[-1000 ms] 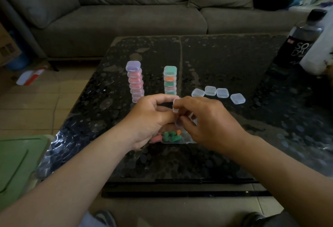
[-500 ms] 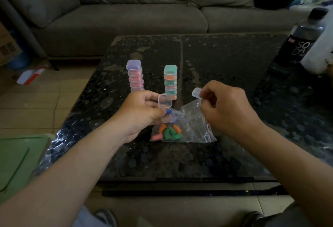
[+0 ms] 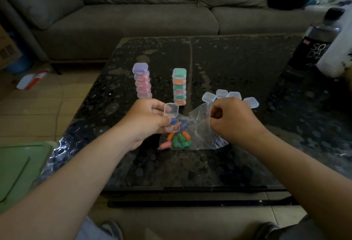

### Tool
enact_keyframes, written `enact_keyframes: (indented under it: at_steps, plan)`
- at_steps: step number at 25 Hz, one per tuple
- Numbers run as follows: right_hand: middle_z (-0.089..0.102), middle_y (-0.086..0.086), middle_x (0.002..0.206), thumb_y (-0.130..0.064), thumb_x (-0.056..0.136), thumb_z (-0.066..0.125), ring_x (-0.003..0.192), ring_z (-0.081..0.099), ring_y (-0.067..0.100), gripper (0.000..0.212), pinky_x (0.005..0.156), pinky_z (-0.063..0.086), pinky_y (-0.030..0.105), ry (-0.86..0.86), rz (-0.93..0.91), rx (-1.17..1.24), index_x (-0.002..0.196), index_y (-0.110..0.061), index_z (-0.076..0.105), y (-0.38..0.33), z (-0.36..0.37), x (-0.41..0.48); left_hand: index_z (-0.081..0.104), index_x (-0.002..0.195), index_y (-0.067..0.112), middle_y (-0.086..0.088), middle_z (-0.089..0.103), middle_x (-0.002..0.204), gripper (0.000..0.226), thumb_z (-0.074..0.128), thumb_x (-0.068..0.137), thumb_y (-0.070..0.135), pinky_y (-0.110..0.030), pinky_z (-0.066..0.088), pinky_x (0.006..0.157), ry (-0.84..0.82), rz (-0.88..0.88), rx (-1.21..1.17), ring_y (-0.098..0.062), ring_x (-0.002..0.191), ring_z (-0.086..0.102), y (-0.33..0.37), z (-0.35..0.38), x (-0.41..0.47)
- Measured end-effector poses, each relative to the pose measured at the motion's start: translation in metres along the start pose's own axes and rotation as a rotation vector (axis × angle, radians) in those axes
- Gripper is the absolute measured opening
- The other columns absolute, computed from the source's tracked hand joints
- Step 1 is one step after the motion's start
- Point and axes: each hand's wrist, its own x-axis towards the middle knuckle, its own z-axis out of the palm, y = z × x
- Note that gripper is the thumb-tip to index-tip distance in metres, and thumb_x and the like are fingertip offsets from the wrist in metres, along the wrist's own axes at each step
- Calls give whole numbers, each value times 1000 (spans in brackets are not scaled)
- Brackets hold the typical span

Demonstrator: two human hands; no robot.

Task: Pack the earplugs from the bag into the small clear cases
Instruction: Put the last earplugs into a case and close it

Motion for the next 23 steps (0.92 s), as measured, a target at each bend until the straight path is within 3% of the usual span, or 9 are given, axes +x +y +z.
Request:
enact_keyframes:
  at_steps: [3,7,9,13,18,21,23]
  plan:
    - [64,-10,70,-16,94,65,63,61,3,25,49,39,10,-84,-2,43,71,-27,64,-2,6,2,67,111,5,-14,78,100,27,69,89,-11,-41,63,84,-7,2,16,-24,89,79,-2,0,1]
    - [72,-5,77,-30,93,70,69,70,8,15,57,58,22,-172,16,175,81,-22,74,-7,15,4,66,111,3,-17,77,101,26,67,90,-12,-33,64,74,-23,6,-8,-24,88,79,-5,2,2]
    - [73,-2,77,-34,94,68,68,71,9,21,60,61,28,-200,32,203,81,-18,74,-8,19,6,65,111,4,-16,77,102,25,67,91,-11,-29,63,68,-30,2,-10,-22,86,79,-6,3,2]
    - [73,6,75,-38,103,52,63,72,14,42,58,59,27,-227,106,317,74,-13,70,-13,21,8,66,108,7,-16,77,105,24,67,91,-10,-27,61,67,-28,-19,-13,-20,85,79,-6,2,4]
    - [73,-3,77,-30,101,55,71,73,14,34,61,61,25,-299,29,362,77,-16,74,-14,19,6,67,110,6,-17,74,112,23,67,92,-9,-30,62,70,-39,-49,-36,-22,90,79,-6,2,6]
    - [73,-4,81,-25,100,58,74,71,11,26,66,61,29,-288,-4,270,79,-20,73,-12,22,10,67,111,5,-17,73,113,24,66,92,-10,-30,63,71,-36,-52,-29,-23,91,78,-6,3,6]
    - [71,-6,80,-23,98,61,74,69,9,23,60,55,22,-277,-2,223,77,-26,69,-10,24,11,67,110,5,-17,73,112,23,65,92,-10,-30,62,70,-38,-50,-28,-22,91,77,-6,3,6]
